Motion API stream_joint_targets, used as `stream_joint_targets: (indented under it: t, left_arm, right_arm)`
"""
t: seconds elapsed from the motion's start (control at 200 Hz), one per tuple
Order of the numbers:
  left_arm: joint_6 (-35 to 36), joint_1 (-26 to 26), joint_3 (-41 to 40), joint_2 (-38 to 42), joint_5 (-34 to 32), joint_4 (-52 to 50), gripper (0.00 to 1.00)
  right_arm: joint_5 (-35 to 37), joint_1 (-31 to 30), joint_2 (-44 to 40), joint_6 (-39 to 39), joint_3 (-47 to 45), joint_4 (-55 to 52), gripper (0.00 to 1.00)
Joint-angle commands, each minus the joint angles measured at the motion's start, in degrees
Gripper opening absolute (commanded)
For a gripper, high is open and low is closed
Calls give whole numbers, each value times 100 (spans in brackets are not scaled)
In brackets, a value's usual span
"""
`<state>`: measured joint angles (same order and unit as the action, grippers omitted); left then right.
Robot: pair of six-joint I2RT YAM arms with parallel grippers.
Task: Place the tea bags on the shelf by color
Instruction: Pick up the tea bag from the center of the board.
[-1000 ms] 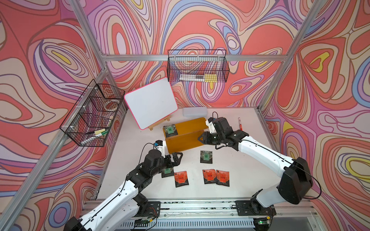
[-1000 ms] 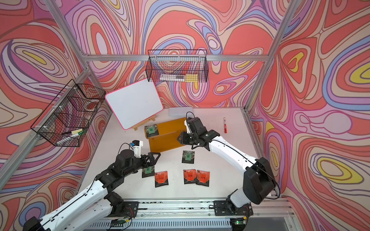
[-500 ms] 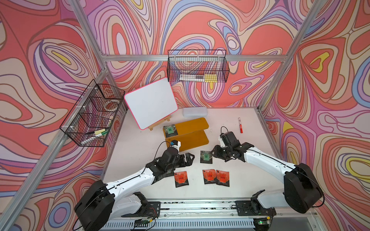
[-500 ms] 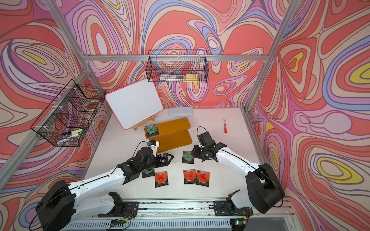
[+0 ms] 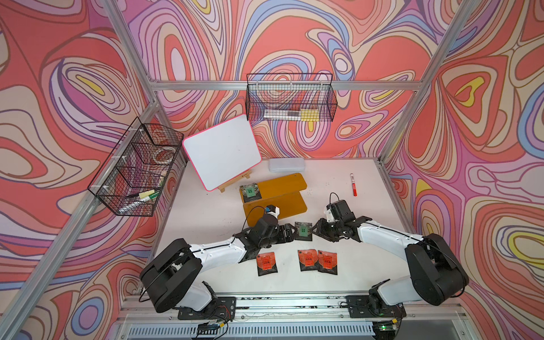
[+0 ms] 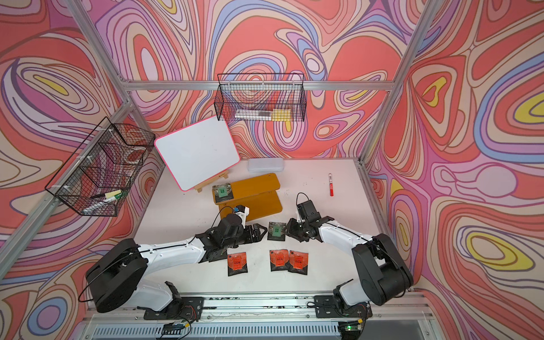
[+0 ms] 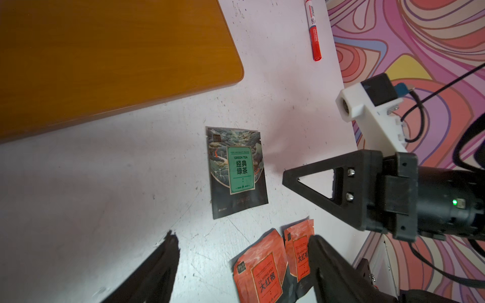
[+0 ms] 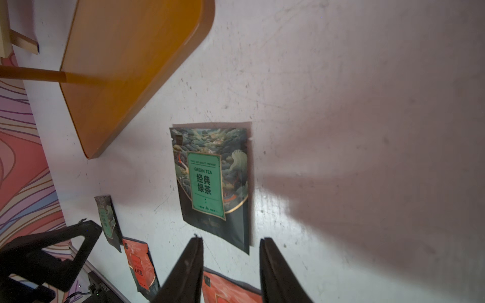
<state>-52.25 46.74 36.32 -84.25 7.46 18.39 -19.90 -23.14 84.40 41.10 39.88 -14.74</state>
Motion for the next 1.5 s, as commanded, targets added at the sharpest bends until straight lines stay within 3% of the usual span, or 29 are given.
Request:
stream_joint_targets:
  t: [0.0,0.741,1.497]
  left_arm:
    - [-61,97,180,-235,120,369,78]
    - [-347,351,517,-1526,489,1187,71]
    - [-475,380,528,-1869,467,1195,71]
  right_arm:
    - [-234,78,200,176,-115,424,37]
    - [-599,307,534,552,-249,920,36]
    - [-959,337,821,918,-498,1556,36]
